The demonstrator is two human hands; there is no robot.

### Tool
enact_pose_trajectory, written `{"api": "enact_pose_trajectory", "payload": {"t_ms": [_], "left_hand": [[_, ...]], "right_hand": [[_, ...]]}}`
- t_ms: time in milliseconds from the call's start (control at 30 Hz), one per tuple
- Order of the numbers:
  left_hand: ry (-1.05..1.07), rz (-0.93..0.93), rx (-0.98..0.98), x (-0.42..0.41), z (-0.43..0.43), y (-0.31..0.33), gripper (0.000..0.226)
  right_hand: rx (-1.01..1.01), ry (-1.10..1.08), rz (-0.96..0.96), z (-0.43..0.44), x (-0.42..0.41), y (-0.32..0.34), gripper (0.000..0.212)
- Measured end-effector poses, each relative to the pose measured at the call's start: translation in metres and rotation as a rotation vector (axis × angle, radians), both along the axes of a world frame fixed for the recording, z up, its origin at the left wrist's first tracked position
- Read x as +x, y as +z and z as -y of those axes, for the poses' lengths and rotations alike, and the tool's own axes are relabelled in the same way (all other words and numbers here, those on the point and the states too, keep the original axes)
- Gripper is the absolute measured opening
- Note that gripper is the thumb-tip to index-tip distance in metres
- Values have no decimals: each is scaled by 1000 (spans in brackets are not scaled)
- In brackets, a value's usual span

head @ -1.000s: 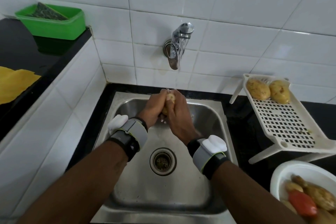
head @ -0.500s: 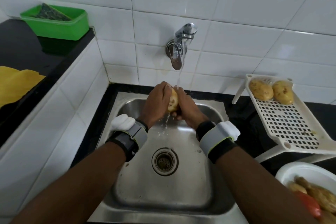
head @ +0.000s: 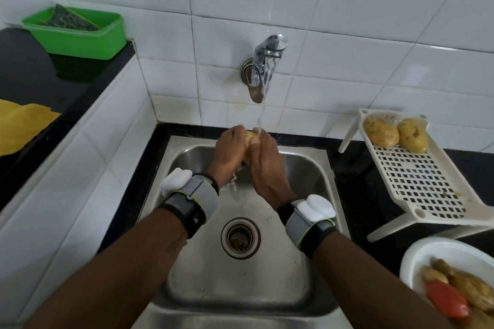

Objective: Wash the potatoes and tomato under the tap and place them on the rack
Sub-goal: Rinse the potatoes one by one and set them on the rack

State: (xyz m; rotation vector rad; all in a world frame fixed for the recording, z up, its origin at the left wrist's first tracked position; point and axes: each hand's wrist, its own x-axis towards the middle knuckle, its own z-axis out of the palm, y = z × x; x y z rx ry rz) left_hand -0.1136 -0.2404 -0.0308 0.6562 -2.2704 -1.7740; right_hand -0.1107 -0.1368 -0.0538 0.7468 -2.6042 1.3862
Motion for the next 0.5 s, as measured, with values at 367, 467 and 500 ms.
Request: {"api": "enact_pose_trajectory", "payload": {"t_ms": [367, 467, 500], "left_hand": [[-127, -313, -568, 19, -2, -4, 31], [-12, -168, -400, 18, -5, -3, 33], [12, -102, -330, 17, -6, 0, 35]], "right_hand": [[-276, -56, 817, 1, -24, 22, 59], [12, -128, 326, 5, -22, 14, 58], [63, -163, 158, 4, -18, 10, 49]]}}
